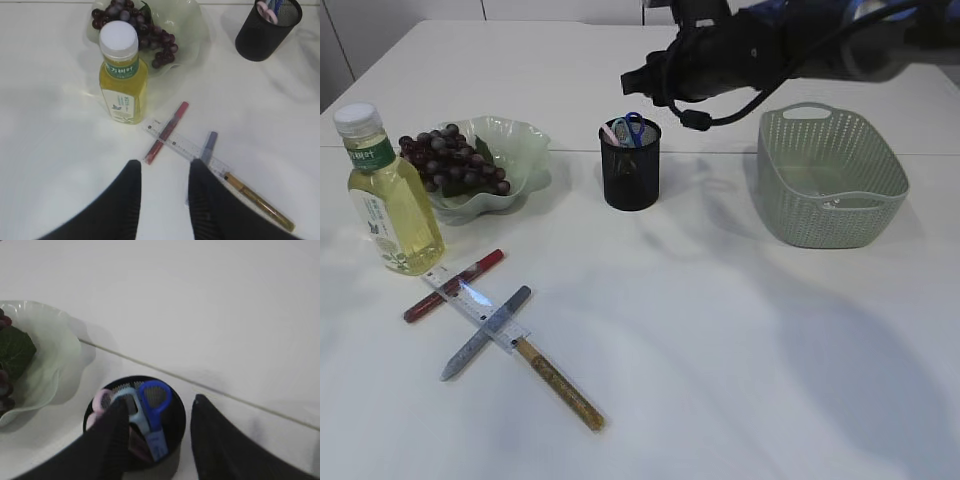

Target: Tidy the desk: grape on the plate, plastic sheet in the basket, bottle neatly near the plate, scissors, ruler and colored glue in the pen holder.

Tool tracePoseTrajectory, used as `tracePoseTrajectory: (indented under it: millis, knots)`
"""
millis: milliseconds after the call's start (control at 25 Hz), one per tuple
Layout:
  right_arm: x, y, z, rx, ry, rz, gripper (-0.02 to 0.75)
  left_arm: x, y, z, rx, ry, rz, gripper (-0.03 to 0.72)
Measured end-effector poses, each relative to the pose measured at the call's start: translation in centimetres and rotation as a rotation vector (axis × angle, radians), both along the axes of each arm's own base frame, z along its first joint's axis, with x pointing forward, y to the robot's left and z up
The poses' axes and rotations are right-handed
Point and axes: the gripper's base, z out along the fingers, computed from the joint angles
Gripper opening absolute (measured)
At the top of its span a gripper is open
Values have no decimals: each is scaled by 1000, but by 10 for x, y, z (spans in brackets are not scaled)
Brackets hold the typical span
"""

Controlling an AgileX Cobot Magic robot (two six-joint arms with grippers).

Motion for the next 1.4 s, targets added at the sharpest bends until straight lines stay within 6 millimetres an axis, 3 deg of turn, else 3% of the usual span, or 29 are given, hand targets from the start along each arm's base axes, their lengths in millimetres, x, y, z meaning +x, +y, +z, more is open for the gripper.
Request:
tracePoseTrajectory:
  millis: [280,480,880,1400]
  knots:
    - [-38,-13,44,-38,224,-46,299,-7,2,-6,1,102,26,239]
    - [-60,-7,63,-118,310,-4,297,-14,0,-8,-40,203,46,239]
    - [-92,-12,55,-240,669,-9,296,-17,-2,-12,-137,328,180,239]
    - [-98,-7,54,-178,745,18,295,-1,-6,-25,-142,374,215,239]
